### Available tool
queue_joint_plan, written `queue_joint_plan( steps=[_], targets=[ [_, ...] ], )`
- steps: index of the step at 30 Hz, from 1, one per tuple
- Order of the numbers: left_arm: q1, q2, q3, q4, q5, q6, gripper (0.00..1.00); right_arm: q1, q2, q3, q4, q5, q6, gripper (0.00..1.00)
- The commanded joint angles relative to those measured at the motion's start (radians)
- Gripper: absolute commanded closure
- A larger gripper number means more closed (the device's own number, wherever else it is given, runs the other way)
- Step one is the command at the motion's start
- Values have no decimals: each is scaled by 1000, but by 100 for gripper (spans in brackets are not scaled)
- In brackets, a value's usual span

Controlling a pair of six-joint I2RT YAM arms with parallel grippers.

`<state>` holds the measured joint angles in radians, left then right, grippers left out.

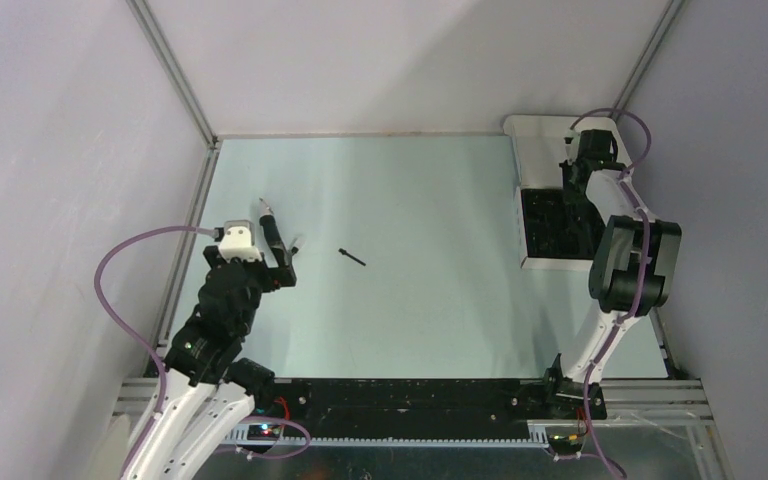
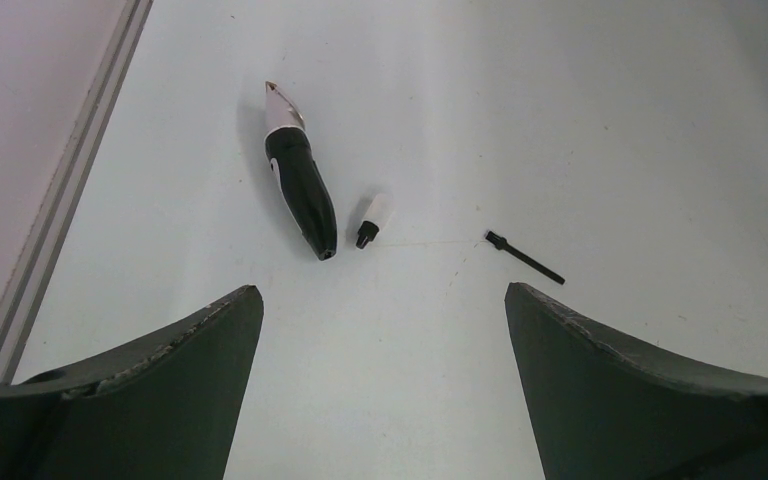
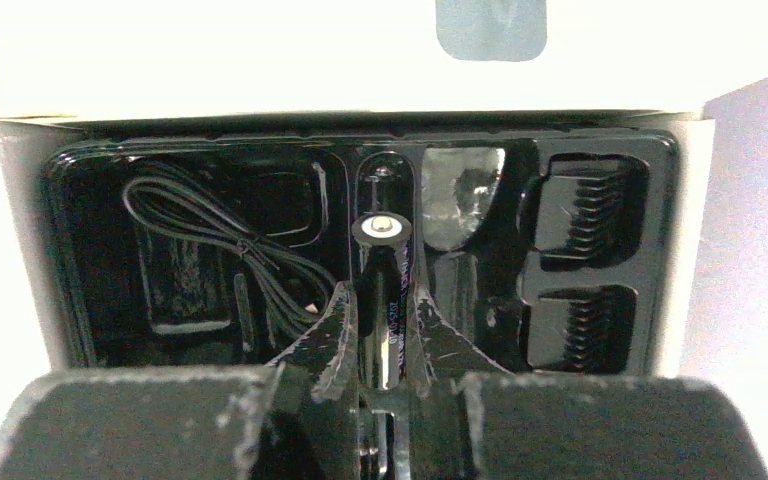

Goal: Sort the hair-cutting tools

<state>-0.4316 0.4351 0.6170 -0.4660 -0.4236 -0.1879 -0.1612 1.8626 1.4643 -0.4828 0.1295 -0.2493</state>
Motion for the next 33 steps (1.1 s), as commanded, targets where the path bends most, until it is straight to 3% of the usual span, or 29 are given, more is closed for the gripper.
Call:
queue_joint_plan(
  steps=[1,7,23,33],
  targets=[
    [-5,11,-3,45,-14,24,2,-12,45,-7,73,-27,-46,94],
    [-4,20,-5,46,-10,26,2,-29,76,-12,95,-10,-54,91],
    [-4,17,-5,46,-3,30,2,-31,20,-22,86,-59,-13,47],
    [-4,11,-5,46,-2,29,2,-32,-36,-28,83,-84,34,51]
  ],
)
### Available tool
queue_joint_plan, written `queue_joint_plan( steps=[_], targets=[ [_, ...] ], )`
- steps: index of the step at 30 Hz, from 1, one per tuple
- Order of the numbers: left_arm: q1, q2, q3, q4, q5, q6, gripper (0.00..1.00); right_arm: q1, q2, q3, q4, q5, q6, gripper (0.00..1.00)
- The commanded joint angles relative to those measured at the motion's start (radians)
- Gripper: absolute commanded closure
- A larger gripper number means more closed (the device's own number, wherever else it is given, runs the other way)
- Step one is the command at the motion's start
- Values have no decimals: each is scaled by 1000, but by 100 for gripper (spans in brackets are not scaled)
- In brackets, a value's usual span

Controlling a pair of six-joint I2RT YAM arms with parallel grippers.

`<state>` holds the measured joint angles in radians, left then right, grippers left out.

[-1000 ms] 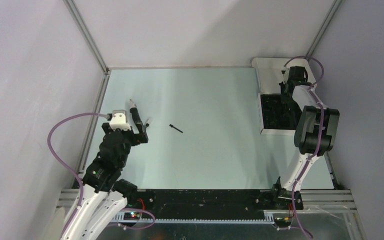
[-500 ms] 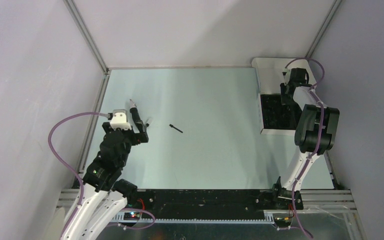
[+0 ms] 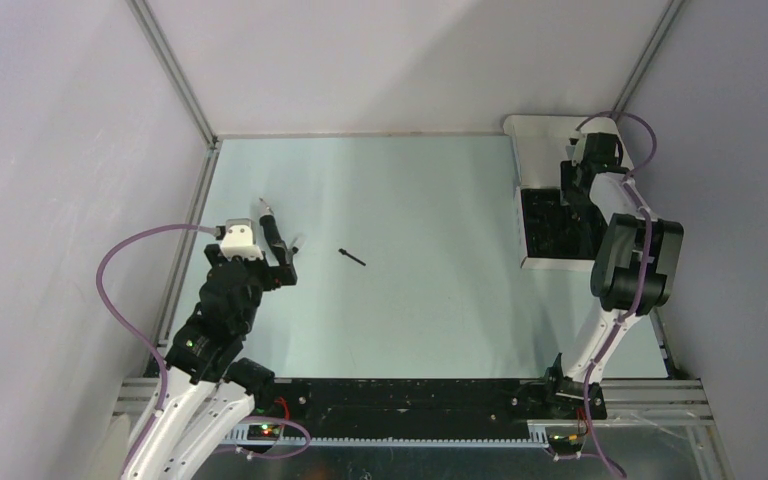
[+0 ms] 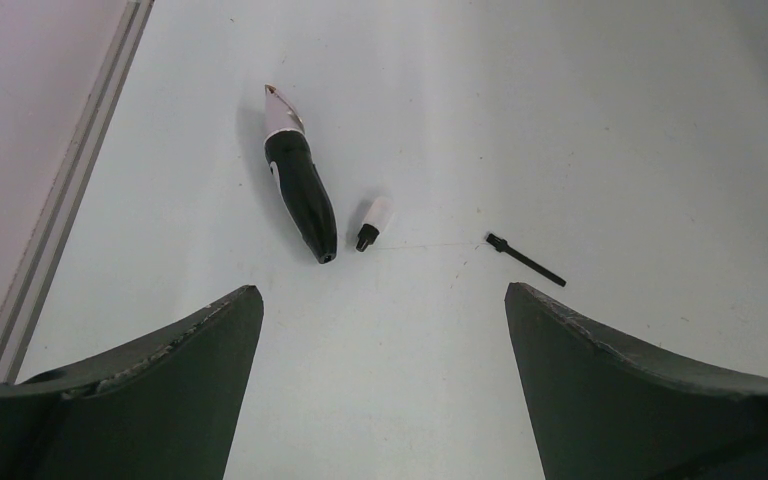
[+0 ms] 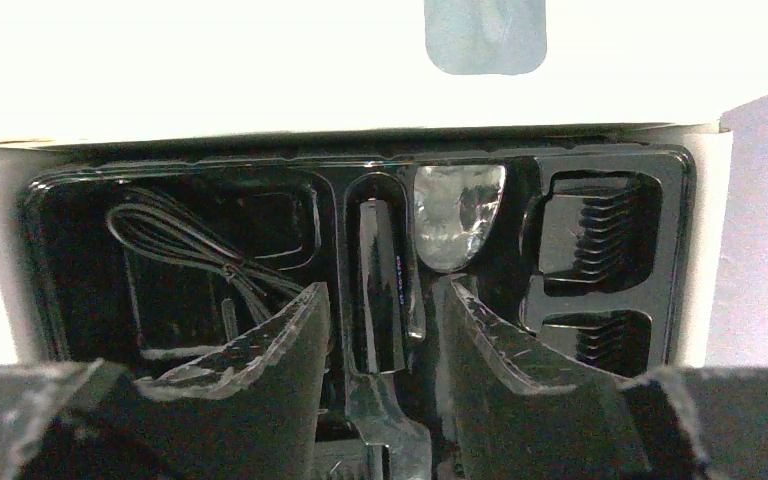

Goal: Sort the hair-cutting tools

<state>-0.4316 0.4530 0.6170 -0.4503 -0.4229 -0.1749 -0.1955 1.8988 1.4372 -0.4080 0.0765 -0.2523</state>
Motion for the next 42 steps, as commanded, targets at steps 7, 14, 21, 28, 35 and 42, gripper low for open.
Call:
queue_joint_plan(
  steps=[7,14,21,28,35,42],
  targets=[
    [-4,-10,-6,31,0,15,2,-21,-53,-1,-18,-24,99,83],
    [-4,-10,-6,31,4,16,2,-38,-18,-6,-53,-47,127,89],
    [-4,-7,-7,32,5,17,2,-41,15,-7,-53,-65,136,90],
    [-4,-6,-7,34,7,17,2,-41,35,-6,-55,-92,134,90],
    [-4,-4,-7,35,8,17,2,-39,20,0,-61,-93,143,90],
    [-4,7,-4,39,9,17,2,27,-137,-9,-60,-120,221,79]
  ],
)
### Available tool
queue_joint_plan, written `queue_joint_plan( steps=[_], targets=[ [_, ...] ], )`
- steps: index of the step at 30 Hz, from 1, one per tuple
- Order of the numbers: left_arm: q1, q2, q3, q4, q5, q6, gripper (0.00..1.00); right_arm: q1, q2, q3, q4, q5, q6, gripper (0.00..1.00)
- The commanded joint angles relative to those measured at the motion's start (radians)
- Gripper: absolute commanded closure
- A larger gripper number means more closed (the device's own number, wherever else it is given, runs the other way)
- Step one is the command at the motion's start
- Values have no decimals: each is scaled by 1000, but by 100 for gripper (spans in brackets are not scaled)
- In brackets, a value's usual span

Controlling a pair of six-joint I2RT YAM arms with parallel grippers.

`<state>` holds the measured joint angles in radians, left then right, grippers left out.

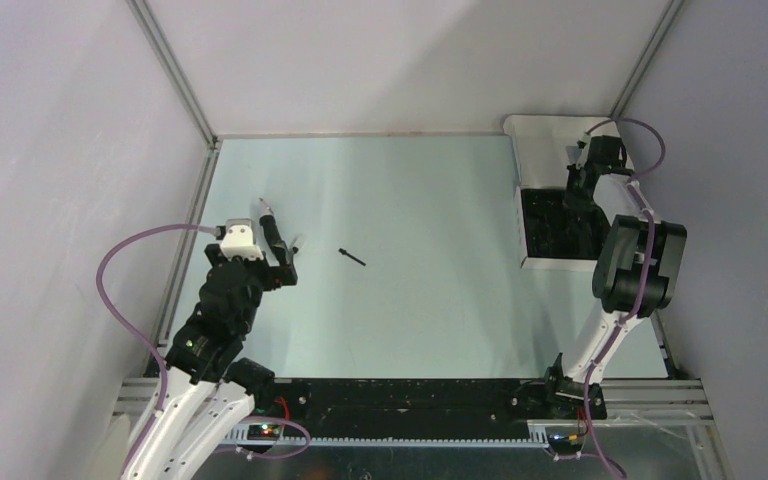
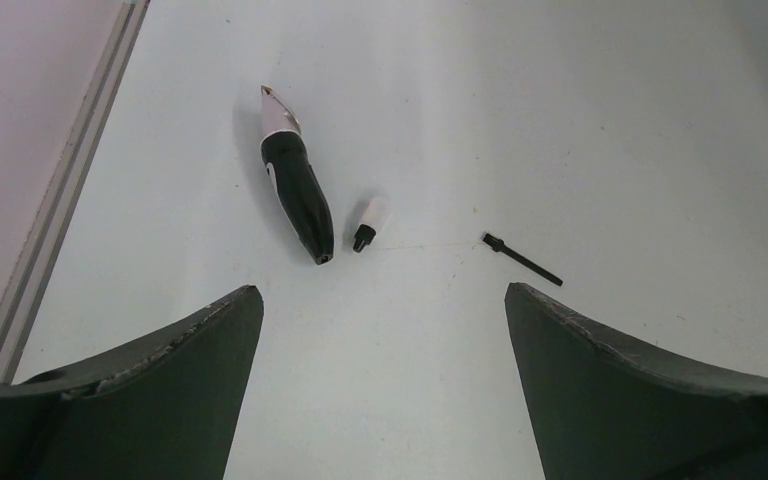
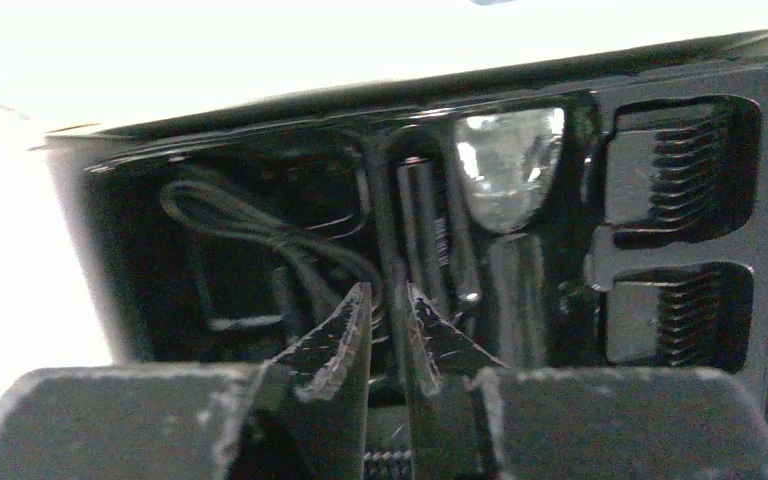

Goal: Sort the hair-cutting tools

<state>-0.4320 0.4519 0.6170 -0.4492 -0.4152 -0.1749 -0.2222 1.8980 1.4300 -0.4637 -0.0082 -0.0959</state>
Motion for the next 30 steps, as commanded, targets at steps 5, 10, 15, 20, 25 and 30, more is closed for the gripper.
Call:
queue_joint_plan(
  steps=[5,10,15,20,25,30],
  targets=[
    [-3,22,4,29,-35,-5,2,137,-256,-58,3,-107,153,70],
    [-1,88,32,-4,-60,-40,2,268,-406,-159,35,-116,203,65],
    [24,203,98,-52,-32,-114,2,404,-583,-303,78,-66,231,62],
    [113,394,183,-112,-17,-208,2,480,-816,-472,174,-104,289,49],
    [230,553,226,-119,90,-254,2,470,-998,-585,252,-259,349,40],
    [336,659,258,-51,169,-273,2,430,-1126,-675,295,-358,390,32]
  ],
)
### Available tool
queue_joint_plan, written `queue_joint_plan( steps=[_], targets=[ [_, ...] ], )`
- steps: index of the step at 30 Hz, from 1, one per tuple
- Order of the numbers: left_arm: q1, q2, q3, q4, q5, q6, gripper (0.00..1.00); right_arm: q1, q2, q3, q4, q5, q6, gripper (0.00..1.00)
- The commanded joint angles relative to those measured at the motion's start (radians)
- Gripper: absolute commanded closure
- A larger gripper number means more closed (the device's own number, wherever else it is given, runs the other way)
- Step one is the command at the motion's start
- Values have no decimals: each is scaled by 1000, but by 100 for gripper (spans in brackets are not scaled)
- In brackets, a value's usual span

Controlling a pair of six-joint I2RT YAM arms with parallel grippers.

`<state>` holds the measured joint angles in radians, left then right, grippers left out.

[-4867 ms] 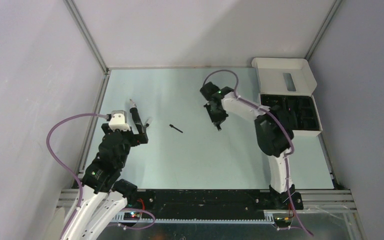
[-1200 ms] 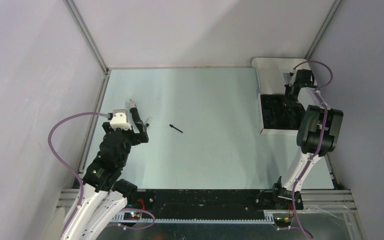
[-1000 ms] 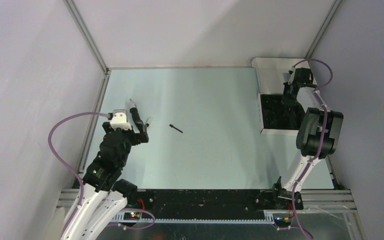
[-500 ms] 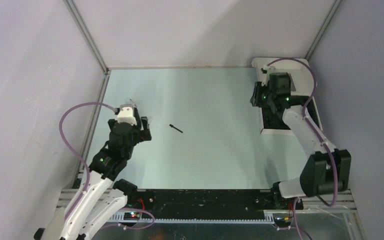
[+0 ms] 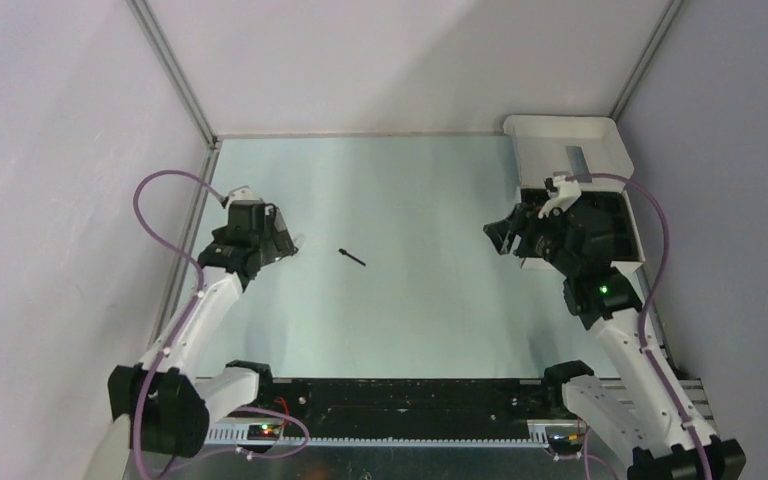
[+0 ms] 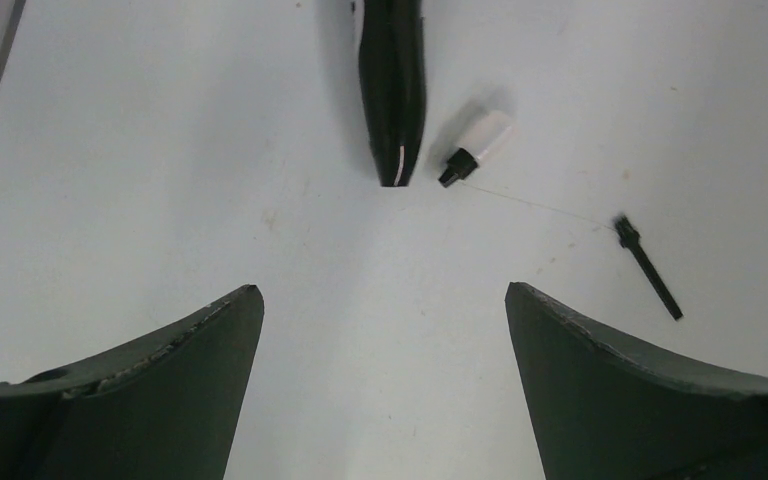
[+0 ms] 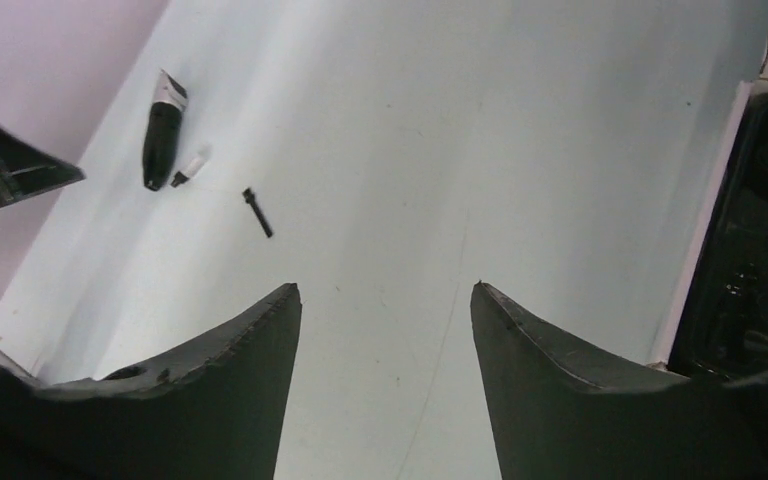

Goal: Sort the hair-cutting tools

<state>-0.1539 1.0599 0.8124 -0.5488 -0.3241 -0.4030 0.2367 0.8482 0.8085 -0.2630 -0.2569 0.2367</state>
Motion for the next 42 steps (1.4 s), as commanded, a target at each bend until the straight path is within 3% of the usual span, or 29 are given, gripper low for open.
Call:
queue_joint_plan(
  steps=[1,8,12,15,25,34,39,42],
  targets=[
    [78,91,84,57,86,-37,2,-36,-107,-77,113,-122,67,30],
    [148,325,180,115,157,-20,3,-72,-204,-145,168,-219,98,16],
    [216,461,230,131,218,-8,10,-74,-221,-162,150,-190,96,11],
    [252,550,275,117,244,9,17,-73,-223,-165,144,-174,95,1],
    [261,703,317,110,280,50,31,-76,-203,-182,169,-136,129,1],
    [257,766,359,60,300,55,51,-89,-220,-198,193,-130,186,1],
    [255,728,372,43,291,63,76,-105,-187,-198,192,-210,175,1],
    [251,636,364,34,250,70,85,-107,-170,-198,195,-253,172,1]
  ],
)
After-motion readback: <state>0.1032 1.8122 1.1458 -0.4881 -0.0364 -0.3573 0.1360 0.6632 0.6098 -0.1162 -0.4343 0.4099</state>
